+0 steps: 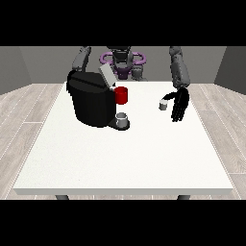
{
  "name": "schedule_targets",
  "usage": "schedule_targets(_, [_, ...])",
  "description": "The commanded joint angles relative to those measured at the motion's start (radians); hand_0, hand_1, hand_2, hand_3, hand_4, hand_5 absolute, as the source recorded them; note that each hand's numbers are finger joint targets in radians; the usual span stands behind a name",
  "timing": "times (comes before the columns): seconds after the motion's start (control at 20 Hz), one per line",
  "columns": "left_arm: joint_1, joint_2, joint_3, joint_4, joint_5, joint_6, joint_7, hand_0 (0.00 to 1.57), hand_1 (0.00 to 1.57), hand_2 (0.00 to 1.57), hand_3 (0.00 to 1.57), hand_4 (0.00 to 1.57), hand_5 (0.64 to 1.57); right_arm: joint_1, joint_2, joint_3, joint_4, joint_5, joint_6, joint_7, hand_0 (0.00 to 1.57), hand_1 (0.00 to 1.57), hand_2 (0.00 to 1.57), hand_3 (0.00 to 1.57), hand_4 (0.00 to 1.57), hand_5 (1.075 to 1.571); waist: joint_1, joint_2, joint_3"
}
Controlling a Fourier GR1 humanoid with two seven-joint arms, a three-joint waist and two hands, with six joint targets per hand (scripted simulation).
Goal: Insert the coffee pod into the coffee machine and close the lid
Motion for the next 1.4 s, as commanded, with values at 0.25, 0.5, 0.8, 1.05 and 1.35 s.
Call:
schedule_targets(0.25, [-0.016, -0.086, -0.067, 0.050, -0.091, 0.039, 0.016, 1.12, 1.12, 1.18, 1.01, 0.00, 1.571, -0.010, 0.007, -0.027, 0.089, -0.015, -0.010, 0.002, 0.00, 0.00, 0.00, 0.00, 0.40, 1.571, 0.023, -0.066, -0.0130])
schedule_targets(0.5, [-0.044, -0.093, -0.076, 0.058, -0.132, 0.086, -0.007, 1.18, 1.18, 1.20, 1.08, 0.00, 1.571, -0.012, 0.023, -0.011, 0.110, 0.005, -0.024, -0.028, 0.00, 0.00, 0.00, 0.00, 0.32, 1.571, 0.008, -0.049, -0.0131])
schedule_targets(0.8, [-0.023, -0.153, -0.114, 0.057, -0.160, 0.079, -0.021, 1.20, 1.20, 1.21, 1.08, 0.00, 1.571, -0.034, 0.042, 0.000, 0.147, 0.028, -0.057, -0.025, 0.00, 0.00, 0.00, 0.00, 0.36, 1.571, 0.039, -0.073, -0.0133])
schedule_targets(1.05, [-0.019, -0.181, -0.112, 0.074, -0.189, 0.115, 0.002, 1.26, 1.26, 1.31, 1.21, 0.06, 1.571, -0.033, -0.001, -0.052, 0.178, -0.035, 0.003, -0.030, 0.00, 0.00, 0.00, 0.00, 0.41, 1.571, 0.028, -0.116, -0.0131])
schedule_targets(1.35, [-0.005, -0.228, -0.137, 0.045, -0.223, 0.142, -0.008, 1.38, 1.38, 1.42, 1.35, 0.66, 1.571, 0.028, 0.010, -0.065, 0.265, -0.041, 0.011, -0.119, 0.00, 0.00, 0.00, 0.00, 0.39, 1.571, 0.059, -0.166, -0.0123])
